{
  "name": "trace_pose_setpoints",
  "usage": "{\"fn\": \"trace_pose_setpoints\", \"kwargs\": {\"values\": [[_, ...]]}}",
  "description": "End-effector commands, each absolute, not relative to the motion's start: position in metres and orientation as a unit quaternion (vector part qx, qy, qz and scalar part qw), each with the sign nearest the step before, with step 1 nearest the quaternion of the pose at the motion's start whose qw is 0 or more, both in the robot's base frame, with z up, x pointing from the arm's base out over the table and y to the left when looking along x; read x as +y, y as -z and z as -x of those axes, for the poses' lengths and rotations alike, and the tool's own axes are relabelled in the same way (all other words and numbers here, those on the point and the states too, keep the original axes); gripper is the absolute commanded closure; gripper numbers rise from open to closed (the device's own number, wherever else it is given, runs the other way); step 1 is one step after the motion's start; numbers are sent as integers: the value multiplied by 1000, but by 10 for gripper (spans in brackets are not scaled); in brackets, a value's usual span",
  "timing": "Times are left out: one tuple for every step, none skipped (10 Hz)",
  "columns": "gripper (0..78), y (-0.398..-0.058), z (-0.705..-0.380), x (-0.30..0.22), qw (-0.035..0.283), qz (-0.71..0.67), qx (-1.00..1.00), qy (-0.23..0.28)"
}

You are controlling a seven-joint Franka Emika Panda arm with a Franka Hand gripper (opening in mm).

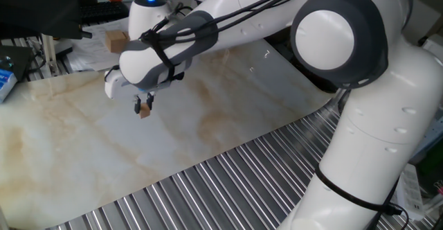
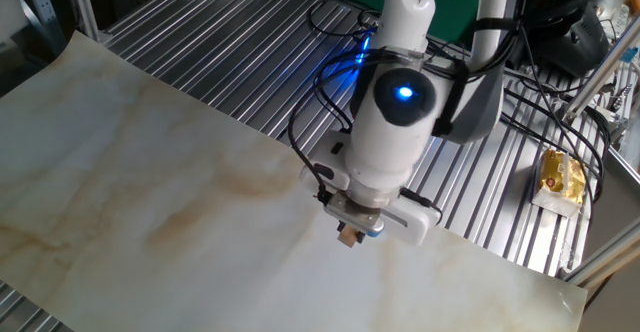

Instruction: Pick up the small block on the left and move it to the right

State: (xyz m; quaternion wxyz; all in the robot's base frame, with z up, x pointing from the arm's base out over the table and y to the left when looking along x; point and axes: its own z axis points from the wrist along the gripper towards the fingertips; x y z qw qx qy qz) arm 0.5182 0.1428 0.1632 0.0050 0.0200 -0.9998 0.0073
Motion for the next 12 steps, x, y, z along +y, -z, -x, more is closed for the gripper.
{"fn": "trace_pose_setpoints", "kwargs": {"values": [[763,-164,-519,143,1,-19,-999,28],[763,-164,-519,143,0,-24,-1000,14],[763,-164,-519,143,-2,-20,-1000,14],[763,-164,-518,143,-6,-22,-1000,-1],[763,-164,-517,143,-7,-26,-1000,-7],[763,-164,-517,143,-6,-27,-1000,-7],[763,-158,-514,144,-2,-27,-1000,1],[763,-149,-515,147,-5,-23,-1000,8],[763,-140,-516,149,-7,-22,-1000,9],[763,-127,-518,153,-9,-21,-1000,10],[763,-126,-519,153,-6,-19,-1000,10],[763,-121,-521,154,-5,-19,-1000,18]]}}
